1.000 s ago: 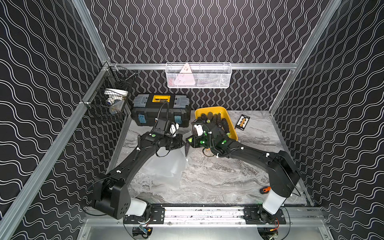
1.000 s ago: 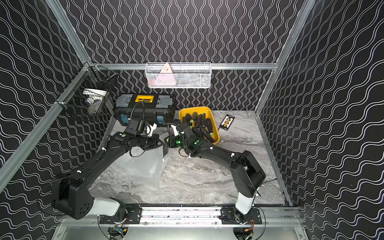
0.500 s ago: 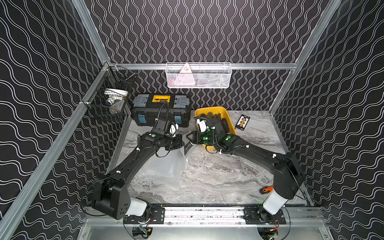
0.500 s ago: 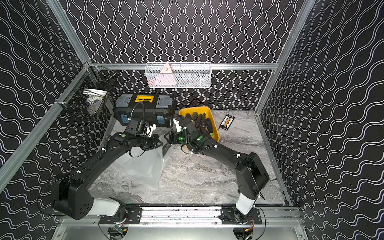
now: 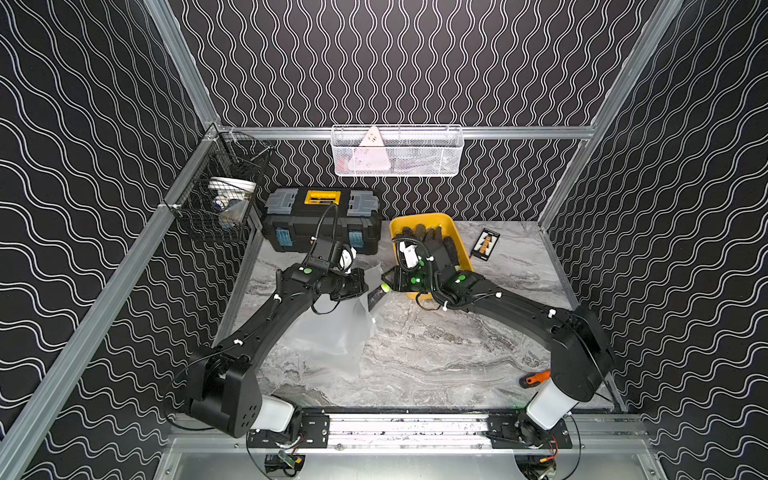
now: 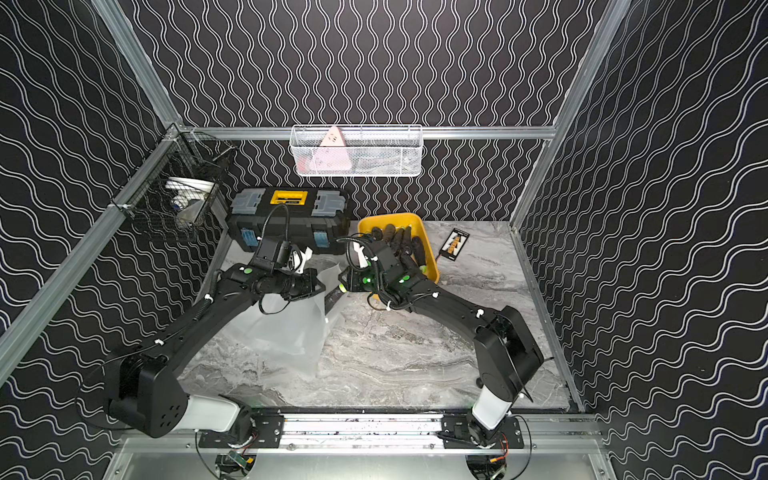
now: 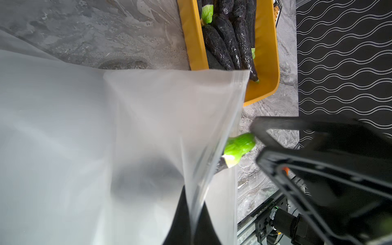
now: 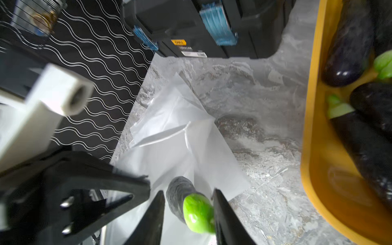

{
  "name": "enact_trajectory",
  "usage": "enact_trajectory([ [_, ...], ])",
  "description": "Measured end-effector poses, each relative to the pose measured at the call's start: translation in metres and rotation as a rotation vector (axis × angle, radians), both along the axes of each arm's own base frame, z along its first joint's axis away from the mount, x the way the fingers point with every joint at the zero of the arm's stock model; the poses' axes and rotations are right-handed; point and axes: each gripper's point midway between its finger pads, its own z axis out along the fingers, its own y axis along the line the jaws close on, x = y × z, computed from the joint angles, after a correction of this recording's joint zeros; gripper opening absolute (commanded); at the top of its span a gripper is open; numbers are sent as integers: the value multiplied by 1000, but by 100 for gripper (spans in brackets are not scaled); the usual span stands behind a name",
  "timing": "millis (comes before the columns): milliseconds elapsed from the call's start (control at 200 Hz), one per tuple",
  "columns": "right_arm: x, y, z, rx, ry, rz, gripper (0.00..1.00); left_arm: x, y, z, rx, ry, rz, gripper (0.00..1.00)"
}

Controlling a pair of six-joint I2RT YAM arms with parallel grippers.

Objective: Place the eggplant in a zip-top bag and seal the zipper
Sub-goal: Place the eggplant in the zipper food storage bag.

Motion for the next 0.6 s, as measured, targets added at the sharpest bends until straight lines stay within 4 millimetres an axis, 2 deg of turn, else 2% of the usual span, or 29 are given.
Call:
enact_trajectory([
  [110, -2, 10, -10, 5, 19, 13, 34, 0, 0, 0, 0, 0, -1, 0],
  [240, -9, 24, -11, 24, 31, 35, 33, 0, -1, 0, 0, 0, -2, 0],
  [355, -14, 29, -7, 49, 37, 45, 41, 0, -1, 0, 1, 0, -2, 0],
  [460, -11, 9, 1, 47, 19, 1, 44, 0, 0, 0, 5, -1, -2, 0],
  [535, -2, -11, 11, 52, -7, -55, 45, 0, 0, 0, 6, -3, -2, 0],
  [600, 5, -25, 12, 45, -17, -96, 44, 0, 0, 0, 6, -3, -1, 0],
])
